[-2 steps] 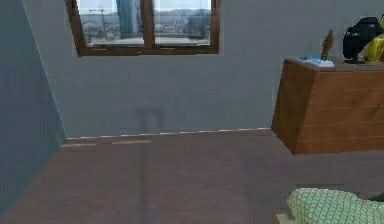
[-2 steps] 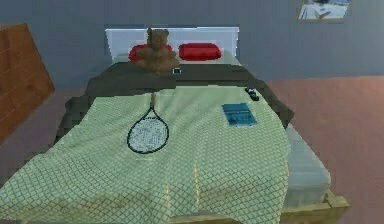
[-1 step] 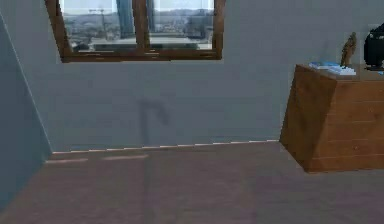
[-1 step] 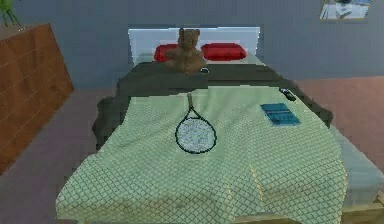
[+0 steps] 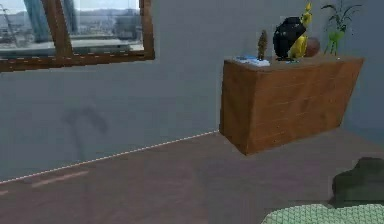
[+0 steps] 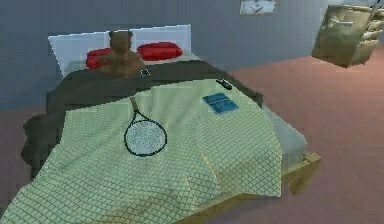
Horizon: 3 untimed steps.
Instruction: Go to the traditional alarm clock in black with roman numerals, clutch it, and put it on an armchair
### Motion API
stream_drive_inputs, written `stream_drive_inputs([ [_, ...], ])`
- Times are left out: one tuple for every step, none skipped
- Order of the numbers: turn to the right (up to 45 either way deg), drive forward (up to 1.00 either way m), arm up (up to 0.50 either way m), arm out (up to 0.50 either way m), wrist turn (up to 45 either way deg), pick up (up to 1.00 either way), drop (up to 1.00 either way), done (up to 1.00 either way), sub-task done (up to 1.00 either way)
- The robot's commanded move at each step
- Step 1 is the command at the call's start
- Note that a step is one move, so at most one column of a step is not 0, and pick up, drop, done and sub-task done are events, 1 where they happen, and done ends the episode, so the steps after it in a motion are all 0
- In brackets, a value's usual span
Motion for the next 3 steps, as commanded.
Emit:
stream_drive_inputs([
  [0.0, 1.0, 0.0, 0.0, 0.0, 0.0, 0.0, 0.0, 0.0],
  [45.0, 0.0, 0.0, 0.0, 0.0, 0.0, 0.0, 0.0, 0.0],
  [6.0, 0.0, 0.0, 0.0, 0.0, 0.0, 0.0, 0.0, 0.0],
])
